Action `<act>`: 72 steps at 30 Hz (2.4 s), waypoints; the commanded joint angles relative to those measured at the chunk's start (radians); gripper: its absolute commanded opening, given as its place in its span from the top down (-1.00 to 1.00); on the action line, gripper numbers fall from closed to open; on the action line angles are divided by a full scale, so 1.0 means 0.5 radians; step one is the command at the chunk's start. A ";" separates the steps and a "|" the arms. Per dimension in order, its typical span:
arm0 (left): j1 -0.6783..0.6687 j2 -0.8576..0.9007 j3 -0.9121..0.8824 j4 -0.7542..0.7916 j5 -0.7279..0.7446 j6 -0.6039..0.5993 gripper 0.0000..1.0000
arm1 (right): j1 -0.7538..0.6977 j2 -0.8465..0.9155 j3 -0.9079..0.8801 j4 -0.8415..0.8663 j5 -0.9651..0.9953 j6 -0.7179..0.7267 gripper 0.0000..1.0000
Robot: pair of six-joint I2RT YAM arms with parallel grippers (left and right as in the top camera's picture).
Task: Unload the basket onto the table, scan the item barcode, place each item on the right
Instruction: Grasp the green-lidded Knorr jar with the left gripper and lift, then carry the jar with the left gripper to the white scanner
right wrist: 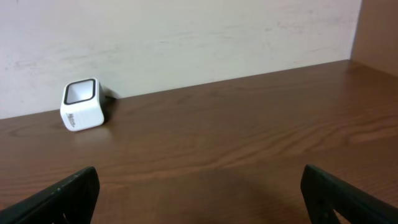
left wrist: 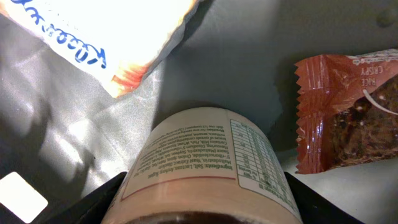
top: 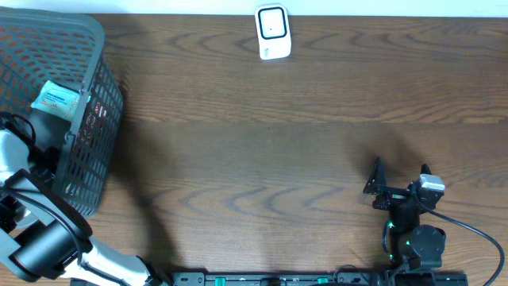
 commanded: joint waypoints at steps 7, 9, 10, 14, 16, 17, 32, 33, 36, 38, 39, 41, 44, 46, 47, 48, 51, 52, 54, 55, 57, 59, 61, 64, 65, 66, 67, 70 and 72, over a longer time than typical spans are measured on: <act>0.005 -0.073 0.365 -0.281 0.013 -0.012 -0.37 | -0.013 -0.009 -0.002 -0.007 0.026 -0.021 -0.98; 0.005 -0.130 0.476 -0.351 0.059 -0.013 -0.37 | -0.013 -0.009 -0.002 -0.007 0.026 -0.021 -0.98; 0.005 -0.168 0.536 -0.386 0.095 -0.013 -0.37 | -0.013 -0.009 -0.002 -0.007 0.026 -0.021 -0.99; 0.001 -0.369 0.719 -0.444 0.375 -0.011 -0.37 | -0.013 -0.009 -0.002 -0.007 0.026 -0.021 -0.99; -0.003 -0.478 0.770 -0.439 0.514 -0.011 -0.37 | -0.013 -0.009 -0.002 -0.007 0.026 -0.021 -0.99; -0.003 -0.543 0.793 -0.428 0.581 -0.011 -0.37 | -0.013 -0.009 -0.002 -0.007 0.026 -0.021 -0.98; -0.637 -1.312 0.826 0.055 1.458 -0.066 -0.37 | -0.013 -0.009 -0.002 -0.007 0.026 -0.021 -0.99; -0.732 -1.308 0.823 0.054 1.457 -0.066 -0.37 | -0.013 -0.009 -0.002 -0.007 0.026 -0.021 -0.99; -1.166 -1.233 0.792 0.047 1.273 -0.114 -0.37 | -0.013 -0.009 -0.002 -0.007 0.026 -0.021 -0.98; -1.373 -1.164 0.772 0.045 1.067 -0.206 -0.37 | -0.013 -0.009 -0.002 -0.007 0.026 -0.021 -0.98; -1.482 -1.116 0.761 0.044 0.964 -0.257 -0.37 | -0.013 -0.009 -0.002 -0.007 0.027 -0.021 -0.98; -1.740 -0.974 0.732 0.040 0.746 -0.408 -0.37 | -0.013 -0.009 -0.002 -0.007 0.026 -0.021 -0.99; -1.960 -0.801 0.723 0.010 0.497 -0.632 -0.37 | -0.013 -0.009 -0.002 -0.007 0.027 -0.021 -0.98; -2.084 -0.665 0.723 -0.023 0.329 -0.838 -0.37 | -0.013 -0.009 -0.002 -0.007 0.026 -0.021 -0.98; -2.129 -0.608 0.723 -0.035 0.264 -0.936 -0.37 | -0.013 -0.009 -0.002 -0.007 0.026 -0.021 -0.99; -2.171 -0.552 0.723 -0.044 0.211 -1.035 -0.37 | -0.013 -0.009 -0.002 -0.007 0.027 -0.021 -0.99; -2.287 -0.365 0.723 -0.043 0.074 -1.299 -0.37 | -0.013 -0.009 -0.002 -0.007 0.026 -0.021 -0.98; -2.322 -0.301 0.723 -0.043 0.024 -1.372 -0.37 | -0.013 -0.009 -0.002 -0.007 0.026 -0.021 -0.99; -2.384 -0.177 0.723 -0.044 -0.058 -1.476 -0.37 | -0.013 -0.009 -0.002 -0.007 0.026 -0.021 -0.99; -2.408 -0.126 0.723 -0.044 -0.084 -1.511 -0.37 | -0.013 -0.009 -0.002 -0.007 0.027 -0.021 -0.98; -2.463 0.014 0.723 -0.045 -0.146 -1.597 -0.37 | -0.013 -0.009 -0.002 -0.007 0.026 -0.021 -0.98; -2.492 0.111 0.723 -0.044 -0.153 -1.659 -0.37 | -0.013 -0.009 -0.002 -0.007 0.026 -0.021 -0.99; -2.515 0.200 0.723 -0.045 -0.153 -1.714 -0.37 | -0.013 -0.009 -0.002 -0.007 0.026 -0.021 -0.99; -2.532 0.301 0.723 -0.056 -0.152 -1.754 -0.37 | -0.013 -0.009 -0.002 -0.007 0.026 -0.021 -0.99; -2.533 0.320 0.723 -0.075 -0.154 -1.788 -0.37 | -0.013 -0.009 -0.002 -0.007 0.027 -0.021 -0.99; -2.533 0.333 0.723 -0.090 -0.155 -1.814 -0.37 | -0.013 -0.009 -0.002 -0.007 0.026 -0.021 -0.99; -2.533 0.341 0.723 -0.091 -0.155 -1.827 -0.37 | -0.013 -0.009 -0.002 -0.007 0.026 -0.021 -0.99; -2.533 0.346 0.723 -0.106 -0.169 -1.938 -0.37 | -0.013 -0.009 -0.002 -0.007 0.026 -0.021 -0.99; -2.533 0.346 0.723 -0.120 -0.168 -2.045 -0.37 | -0.013 -0.009 -0.002 -0.007 0.026 -0.021 -0.99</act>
